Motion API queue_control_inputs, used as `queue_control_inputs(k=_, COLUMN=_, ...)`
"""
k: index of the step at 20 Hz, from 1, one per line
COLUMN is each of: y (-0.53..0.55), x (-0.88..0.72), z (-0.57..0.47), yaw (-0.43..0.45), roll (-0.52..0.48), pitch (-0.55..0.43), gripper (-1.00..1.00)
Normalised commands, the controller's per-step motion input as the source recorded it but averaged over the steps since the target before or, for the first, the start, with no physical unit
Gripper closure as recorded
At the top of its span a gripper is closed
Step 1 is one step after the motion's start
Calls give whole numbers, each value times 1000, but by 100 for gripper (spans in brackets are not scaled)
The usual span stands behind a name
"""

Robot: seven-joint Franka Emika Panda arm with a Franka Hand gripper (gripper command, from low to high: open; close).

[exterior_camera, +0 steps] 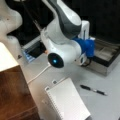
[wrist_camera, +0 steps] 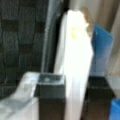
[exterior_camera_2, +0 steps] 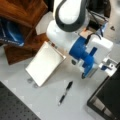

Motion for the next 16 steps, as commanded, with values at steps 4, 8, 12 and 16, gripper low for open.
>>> queue_control_inputs(k=4, y=276, x=125, z=189, yaw=59, roll=147, pitch=111, gripper=100)
queue_control_inputs(k=8, y=282, x=117, z=139, yaw=20, roll=152, pitch=135, gripper=100)
queue_control_inputs(k=12, y=281, x=97, z=80, yaw=7, roll=129, pitch=123, gripper=100)
queue_control_inputs(k=16, y=268, x=104, z=43, yaw=11, roll=119, pitch=109, gripper=100)
